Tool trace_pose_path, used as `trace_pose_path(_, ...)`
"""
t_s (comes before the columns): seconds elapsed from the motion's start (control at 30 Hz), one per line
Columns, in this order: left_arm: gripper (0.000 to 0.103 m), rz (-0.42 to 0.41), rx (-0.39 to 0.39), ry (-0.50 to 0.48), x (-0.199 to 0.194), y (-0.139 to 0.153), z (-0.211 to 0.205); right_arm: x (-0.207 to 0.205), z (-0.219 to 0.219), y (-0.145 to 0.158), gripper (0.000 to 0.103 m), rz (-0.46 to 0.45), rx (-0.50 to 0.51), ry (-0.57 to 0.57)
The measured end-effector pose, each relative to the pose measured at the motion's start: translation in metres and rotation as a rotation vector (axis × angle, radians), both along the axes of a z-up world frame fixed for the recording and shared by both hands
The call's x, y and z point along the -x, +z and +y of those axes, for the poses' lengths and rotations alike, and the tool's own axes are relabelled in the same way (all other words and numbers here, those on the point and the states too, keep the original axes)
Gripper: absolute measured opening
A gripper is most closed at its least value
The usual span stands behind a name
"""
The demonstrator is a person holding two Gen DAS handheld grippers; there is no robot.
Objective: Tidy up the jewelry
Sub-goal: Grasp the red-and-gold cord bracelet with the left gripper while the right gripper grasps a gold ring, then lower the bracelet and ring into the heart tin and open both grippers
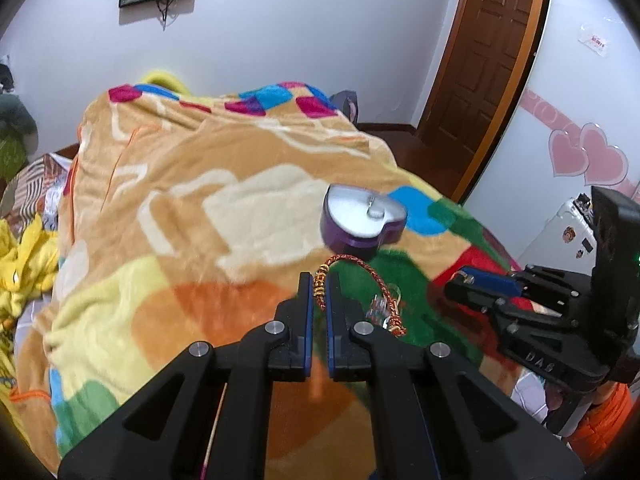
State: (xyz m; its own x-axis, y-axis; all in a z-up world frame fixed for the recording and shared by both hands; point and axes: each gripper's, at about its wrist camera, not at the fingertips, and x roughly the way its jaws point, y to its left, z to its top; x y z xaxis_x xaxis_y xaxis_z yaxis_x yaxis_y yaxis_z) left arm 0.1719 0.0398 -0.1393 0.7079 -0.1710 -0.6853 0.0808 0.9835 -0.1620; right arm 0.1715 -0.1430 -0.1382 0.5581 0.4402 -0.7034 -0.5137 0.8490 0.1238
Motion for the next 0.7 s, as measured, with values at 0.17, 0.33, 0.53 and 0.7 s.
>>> trace_pose_path(0.17,0.004,-0.035,-0.004,-0.011,-0.015,0.012,-0.005,-0.016,-0.013,0.023,0.018,-0.061,-0.041,-0.046)
trace_pose_path(0.33,0.004,-0.068,-0.012,-0.018,-0.033,0.021,-0.009,-0.03,-0.018,0.035,0.018,-0.101,-0.069,-0.075)
trace_pose_path(0.53,0.004,-0.089,-0.013,-0.014,-0.055,0.026,-0.009,-0.044,-0.017,0.041,0.018,-0.121,-0.098,-0.078)
trace_pose_path(0.7,0.004,-0.076,-0.012,-0.018,-0.075,0.02,-0.008,-0.057,-0.01,0.038,0.018,-0.119,-0.114,-0.071)
